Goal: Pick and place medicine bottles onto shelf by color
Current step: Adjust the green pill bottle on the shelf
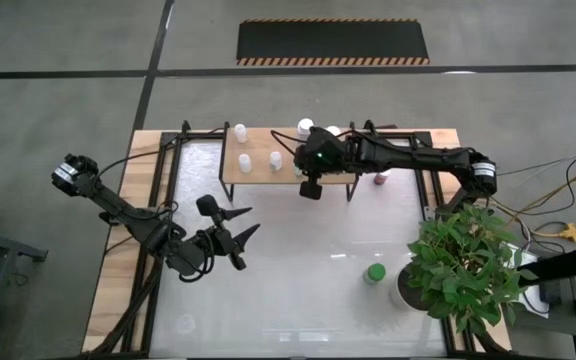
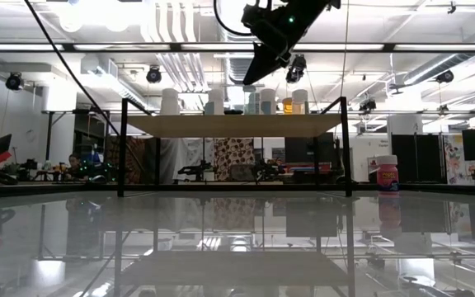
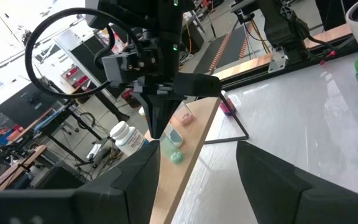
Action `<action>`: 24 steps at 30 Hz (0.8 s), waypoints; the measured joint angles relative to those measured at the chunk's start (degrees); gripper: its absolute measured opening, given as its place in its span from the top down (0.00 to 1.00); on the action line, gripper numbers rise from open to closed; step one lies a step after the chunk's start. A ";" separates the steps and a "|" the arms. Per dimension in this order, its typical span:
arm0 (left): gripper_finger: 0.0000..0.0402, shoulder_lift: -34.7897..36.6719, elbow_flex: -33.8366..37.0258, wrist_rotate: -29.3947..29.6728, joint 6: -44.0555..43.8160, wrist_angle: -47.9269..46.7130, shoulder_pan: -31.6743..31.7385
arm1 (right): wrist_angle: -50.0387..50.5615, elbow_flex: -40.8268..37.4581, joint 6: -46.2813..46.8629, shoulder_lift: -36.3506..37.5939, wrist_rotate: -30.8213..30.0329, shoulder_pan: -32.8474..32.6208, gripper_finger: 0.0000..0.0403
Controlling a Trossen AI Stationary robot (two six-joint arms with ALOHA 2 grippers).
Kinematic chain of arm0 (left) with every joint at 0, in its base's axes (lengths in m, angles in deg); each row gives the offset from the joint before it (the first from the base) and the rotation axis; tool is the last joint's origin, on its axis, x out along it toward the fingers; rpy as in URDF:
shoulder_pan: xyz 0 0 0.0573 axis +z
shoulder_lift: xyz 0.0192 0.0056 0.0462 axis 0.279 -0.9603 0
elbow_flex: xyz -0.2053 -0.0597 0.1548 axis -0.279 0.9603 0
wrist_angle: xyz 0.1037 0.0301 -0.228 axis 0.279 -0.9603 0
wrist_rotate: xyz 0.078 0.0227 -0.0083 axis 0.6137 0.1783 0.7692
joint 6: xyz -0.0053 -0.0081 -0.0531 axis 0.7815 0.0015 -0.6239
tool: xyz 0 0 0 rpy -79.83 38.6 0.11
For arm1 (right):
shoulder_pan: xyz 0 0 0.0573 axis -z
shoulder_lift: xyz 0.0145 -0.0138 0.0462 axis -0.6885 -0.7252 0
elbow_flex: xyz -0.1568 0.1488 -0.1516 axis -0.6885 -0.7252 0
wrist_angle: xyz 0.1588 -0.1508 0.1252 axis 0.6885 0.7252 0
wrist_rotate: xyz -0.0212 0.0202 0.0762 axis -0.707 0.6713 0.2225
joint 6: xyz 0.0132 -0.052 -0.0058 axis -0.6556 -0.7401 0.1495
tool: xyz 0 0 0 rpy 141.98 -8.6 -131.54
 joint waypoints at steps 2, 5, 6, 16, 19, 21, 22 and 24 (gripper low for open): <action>0.51 0.00 0.00 -0.02 0.00 0.00 0.00 | -0.38 -0.42 0.01 0.03 -0.11 0.00 0.98; 0.51 0.00 0.00 0.00 0.00 0.02 0.02 | -1.46 -1.02 -0.15 0.09 -0.17 0.00 0.98; 0.51 0.00 0.00 0.00 0.00 0.00 0.02 | -2.01 -1.19 -0.19 0.09 -0.39 0.00 0.98; 0.51 0.00 0.00 0.00 0.00 0.02 0.02 | -6.93 -3.30 -1.57 0.09 -4.50 0.04 0.98; 0.51 0.00 0.00 0.00 0.00 0.00 0.01 | -8.74 -3.36 -1.30 -0.04 -4.45 0.23 0.98; 0.51 0.00 0.00 0.00 0.00 0.01 0.02 | -9.40 -3.40 -0.81 -0.09 -4.46 0.54 0.98; 0.51 0.00 0.00 -0.01 0.00 0.00 0.01 | -9.75 -3.40 -0.68 -0.09 -4.46 0.72 0.98; 0.51 0.00 0.00 0.00 0.00 0.02 0.02 | -10.31 -3.40 -0.65 -0.09 -4.63 0.96 0.98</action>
